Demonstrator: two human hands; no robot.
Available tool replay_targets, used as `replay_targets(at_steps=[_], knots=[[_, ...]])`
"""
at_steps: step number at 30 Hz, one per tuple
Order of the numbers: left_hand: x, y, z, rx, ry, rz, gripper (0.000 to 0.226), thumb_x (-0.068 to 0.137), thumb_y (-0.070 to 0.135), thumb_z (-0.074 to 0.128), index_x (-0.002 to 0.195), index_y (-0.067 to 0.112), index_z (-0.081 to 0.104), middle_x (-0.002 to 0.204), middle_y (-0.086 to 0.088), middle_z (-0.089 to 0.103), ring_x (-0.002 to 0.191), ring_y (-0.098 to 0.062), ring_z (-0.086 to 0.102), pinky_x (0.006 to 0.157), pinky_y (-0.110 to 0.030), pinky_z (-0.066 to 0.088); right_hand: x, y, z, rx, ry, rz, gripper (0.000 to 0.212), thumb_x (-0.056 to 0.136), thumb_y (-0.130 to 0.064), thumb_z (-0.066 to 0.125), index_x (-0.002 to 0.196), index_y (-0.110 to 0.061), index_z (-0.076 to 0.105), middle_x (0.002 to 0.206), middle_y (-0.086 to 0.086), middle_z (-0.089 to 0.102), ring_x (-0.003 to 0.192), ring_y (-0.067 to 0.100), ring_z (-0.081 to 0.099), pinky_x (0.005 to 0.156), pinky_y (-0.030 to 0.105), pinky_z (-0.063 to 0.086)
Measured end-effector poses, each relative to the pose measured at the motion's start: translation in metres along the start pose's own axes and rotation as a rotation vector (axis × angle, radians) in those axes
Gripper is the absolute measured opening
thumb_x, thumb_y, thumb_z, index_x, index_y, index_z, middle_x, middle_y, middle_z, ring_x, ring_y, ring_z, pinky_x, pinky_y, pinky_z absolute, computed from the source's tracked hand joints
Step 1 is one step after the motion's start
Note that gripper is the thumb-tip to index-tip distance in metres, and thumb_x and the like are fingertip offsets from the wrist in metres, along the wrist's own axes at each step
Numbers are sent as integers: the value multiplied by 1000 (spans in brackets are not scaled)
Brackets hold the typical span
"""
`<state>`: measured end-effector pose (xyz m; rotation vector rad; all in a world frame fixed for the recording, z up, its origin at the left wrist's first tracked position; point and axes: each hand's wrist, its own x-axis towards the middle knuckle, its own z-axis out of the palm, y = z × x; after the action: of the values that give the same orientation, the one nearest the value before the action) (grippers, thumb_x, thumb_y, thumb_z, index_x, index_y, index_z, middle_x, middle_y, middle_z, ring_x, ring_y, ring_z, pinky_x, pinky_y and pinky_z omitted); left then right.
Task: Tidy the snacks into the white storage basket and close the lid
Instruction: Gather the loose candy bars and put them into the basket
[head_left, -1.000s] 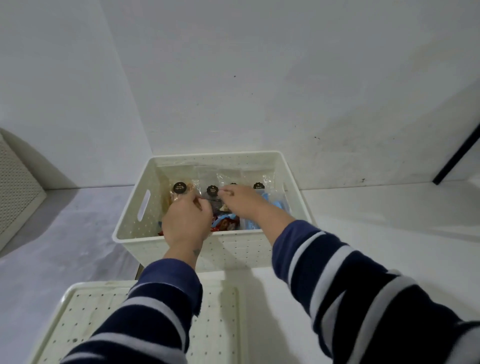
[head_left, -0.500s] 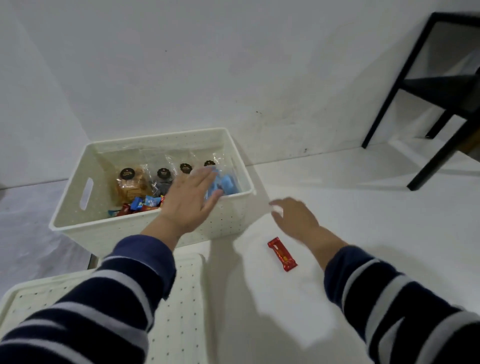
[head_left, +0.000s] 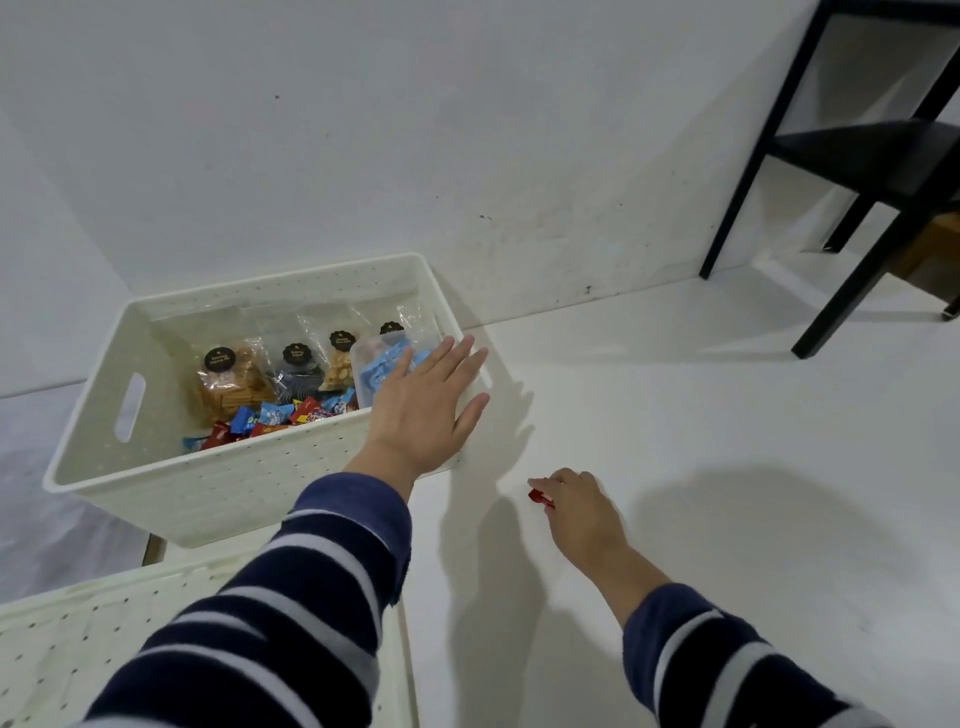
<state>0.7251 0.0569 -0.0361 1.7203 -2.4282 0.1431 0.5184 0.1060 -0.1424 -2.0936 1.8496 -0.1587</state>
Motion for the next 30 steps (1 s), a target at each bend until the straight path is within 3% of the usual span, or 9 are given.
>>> replay_targets(at_steps=[6, 9, 11, 15, 20, 25, 30], knots=[[-1, 0, -2, -14, -13, -9, 57, 98, 51, 19, 152, 30, 13, 160, 11, 9, 148, -9, 6, 119, -40, 3, 26, -11, -46, 83, 95, -65, 39, 96, -14, 46, 132, -25, 55, 124, 1, 56, 113, 22, 51, 94, 34, 48], [2, -4, -8, -186, -53, -26, 53, 100, 47, 16, 151, 30, 20, 159, 11, 14, 147, -7, 7, 119, -41, 2, 43, -31, -82, 104, 193, -135, 37, 94, -14, 48, 129, -24, 59, 119, 4, 59, 111, 25, 53, 91, 38, 50], [-2, -16, -15, -250, -49, -79, 52, 101, 45, 14, 150, 29, 24, 158, 10, 20, 147, -7, 9, 120, -44, 2, 54, -51, -107, 89, 251, -201, 38, 94, -12, 49, 129, -23, 59, 118, 7, 60, 109, 28, 54, 89, 41, 50], [-38, -64, -19, -141, -13, -258, 53, 100, 47, 11, 146, 30, 31, 155, 8, 28, 145, -10, 18, 120, -50, 5, 69, -106, -138, 49, 302, -325, 41, 93, -9, 48, 131, -24, 57, 121, 6, 59, 111, 27, 50, 90, 39, 49], [-108, -125, -25, 19, 73, -580, 70, 90, 56, 1, 136, 28, 47, 147, 7, 43, 144, -13, 24, 116, -54, 0, 77, -185, -121, -1, 162, -489, 46, 92, -3, 49, 131, -28, 56, 121, 4, 58, 111, 25, 51, 92, 38, 49], [-120, -129, -32, 14, 103, -628, 80, 85, 57, -6, 145, 24, 35, 152, 6, 36, 146, -11, 15, 116, -50, -5, 81, -260, -104, 57, 36, -559, 42, 93, -7, 55, 129, -28, 59, 125, 6, 61, 113, 26, 57, 94, 39, 50], [-118, -134, -30, 38, 48, -636, 78, 85, 59, -6, 148, 25, 26, 156, 8, 25, 147, -11, 7, 116, -52, -7, 81, -286, -105, 83, 10, -552, 39, 92, -16, 60, 130, -24, 57, 134, 5, 58, 121, 24, 55, 103, 38, 44]])
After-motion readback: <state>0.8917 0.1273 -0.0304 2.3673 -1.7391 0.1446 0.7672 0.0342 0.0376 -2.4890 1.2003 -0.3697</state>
